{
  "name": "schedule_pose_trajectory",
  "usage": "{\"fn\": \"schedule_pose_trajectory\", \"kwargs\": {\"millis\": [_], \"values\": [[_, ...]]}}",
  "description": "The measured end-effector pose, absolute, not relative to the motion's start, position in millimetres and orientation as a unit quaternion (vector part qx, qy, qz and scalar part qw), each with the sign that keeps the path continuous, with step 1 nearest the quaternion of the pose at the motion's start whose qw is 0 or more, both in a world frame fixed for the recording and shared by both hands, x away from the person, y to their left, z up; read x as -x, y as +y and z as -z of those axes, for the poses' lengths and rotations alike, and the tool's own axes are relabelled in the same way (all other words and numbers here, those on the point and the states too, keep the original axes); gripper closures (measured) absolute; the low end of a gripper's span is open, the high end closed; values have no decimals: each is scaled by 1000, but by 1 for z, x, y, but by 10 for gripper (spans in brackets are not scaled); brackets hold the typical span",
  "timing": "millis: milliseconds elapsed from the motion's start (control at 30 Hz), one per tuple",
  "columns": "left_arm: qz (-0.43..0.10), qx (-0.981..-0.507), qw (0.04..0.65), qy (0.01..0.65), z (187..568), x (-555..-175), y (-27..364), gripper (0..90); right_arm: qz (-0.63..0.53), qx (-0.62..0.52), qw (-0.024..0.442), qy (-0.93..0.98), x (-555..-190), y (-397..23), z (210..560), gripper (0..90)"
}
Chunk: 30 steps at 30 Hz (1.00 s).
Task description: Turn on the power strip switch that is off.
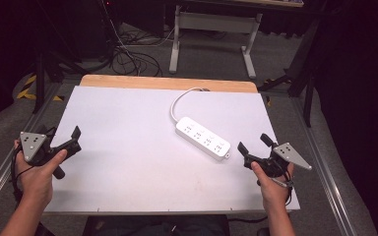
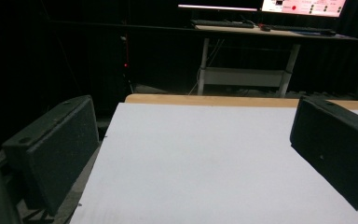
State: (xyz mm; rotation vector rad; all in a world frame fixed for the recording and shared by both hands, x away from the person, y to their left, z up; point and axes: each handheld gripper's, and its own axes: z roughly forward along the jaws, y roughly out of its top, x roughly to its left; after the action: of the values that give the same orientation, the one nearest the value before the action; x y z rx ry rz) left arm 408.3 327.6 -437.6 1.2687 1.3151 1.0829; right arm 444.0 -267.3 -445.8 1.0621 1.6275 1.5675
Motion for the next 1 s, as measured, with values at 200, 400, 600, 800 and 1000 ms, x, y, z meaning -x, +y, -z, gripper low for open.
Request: {"fn": "schedule_pose_trajectory", "kwargs": {"millis": [200, 400, 600, 800, 1000], "values": [[-443, -522, 489, 540, 438, -409, 327, 16, -596, -404, 316, 618, -444, -268, 446, 53], [-444, -524, 488, 539, 438, -409, 327, 17, -595, -406, 316, 618, -443, -268, 446, 61], [-442, -525, 489, 539, 438, -410, 327, 19, -596, -401, 315, 620, -443, -268, 446, 137], [-440, -524, 490, 539, 438, -410, 327, 18, -592, -398, 313, 627, -443, -267, 446, 335], [-440, -524, 492, 539, 438, -410, 326, 18, -593, -388, 310, 634, -441, -269, 446, 543]]}}
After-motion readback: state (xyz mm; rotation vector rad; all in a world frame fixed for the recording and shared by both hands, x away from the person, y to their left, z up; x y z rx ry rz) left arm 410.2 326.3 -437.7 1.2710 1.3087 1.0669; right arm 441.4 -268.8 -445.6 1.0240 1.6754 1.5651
